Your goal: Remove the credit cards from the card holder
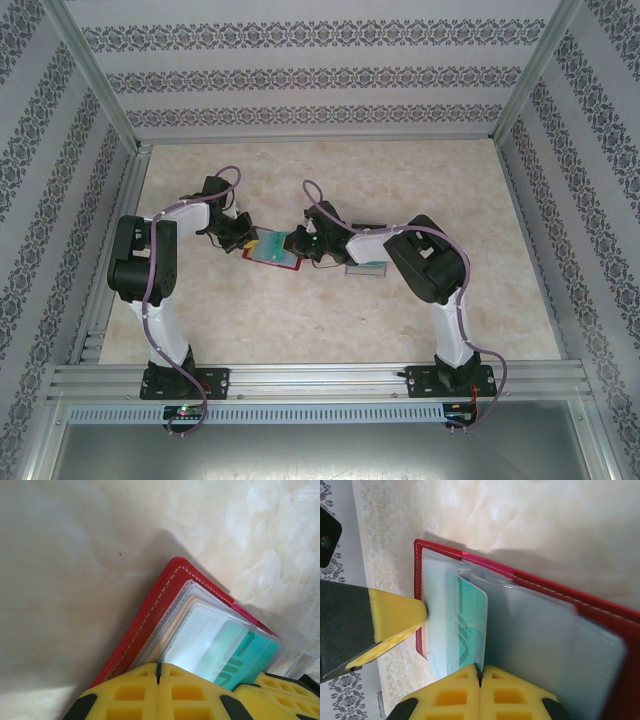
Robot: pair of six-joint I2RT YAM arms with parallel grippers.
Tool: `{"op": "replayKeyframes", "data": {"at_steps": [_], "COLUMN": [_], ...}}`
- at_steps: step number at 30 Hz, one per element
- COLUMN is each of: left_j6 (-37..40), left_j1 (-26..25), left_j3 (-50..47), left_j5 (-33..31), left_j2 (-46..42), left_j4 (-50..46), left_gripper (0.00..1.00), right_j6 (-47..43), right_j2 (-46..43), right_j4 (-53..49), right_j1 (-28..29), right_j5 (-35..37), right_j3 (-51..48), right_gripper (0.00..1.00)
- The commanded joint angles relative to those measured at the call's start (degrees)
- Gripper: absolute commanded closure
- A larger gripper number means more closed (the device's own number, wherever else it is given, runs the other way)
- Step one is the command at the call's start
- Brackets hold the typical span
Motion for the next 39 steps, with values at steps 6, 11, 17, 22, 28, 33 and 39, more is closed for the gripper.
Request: {"op": "replayKeyframes", "data": {"at_steps": [6, 11, 17, 22, 28, 33, 39], "left_j6": [1.63, 1.63, 1.76, 1.65, 0.80, -1.47, -3.60], "left_j1": [-0.45, -0.45, -0.45, -0.44, -0.45, -0.45, -0.58], "left_j3": [-0.80, -0.76, -0.53, 1.25, 2.73, 1.78, -0.24], "left_j5": [-4.47, -4.35, -3.47, -1.08, 1.12, 2.55, 4.08], "left_j2": [3.14, 2.89, 1.89, -1.73, -9.55, -17.37, -24.63], "left_j4": [-4.49, -4.65, -4.30, -4.38, -4.53, -3.12, -1.17], "left_gripper": [0.98, 0.98, 0.97, 0.84, 0.43, 0.01, 0.00], "right_j6": [-2.04, -2.68, -5.72, -12.88, -29.67, -47.42, -69.05], "right_j2": [-4.57, -8.12, -14.55, -21.06, -28.37, -33.29, -36.18], "right_j4": [-1.21, -1.58, -7.00, -19.68, -43.49, -57.48, -69.84], "right_j1": [-2.45, -2.94, -3.06, -3.38, -4.36, -5.57, -5.25], "right_j5": [-0.42, -0.34, 0.18, 0.94, 6.28, 11.03, 16.12], "right_j3": [-6.62, -9.22, -8.39, -3.88, 4.90, 9.06, 11.31], "right_gripper": [1.00, 1.00, 1.00, 1.00, 1.00, 1.00, 1.00]}}
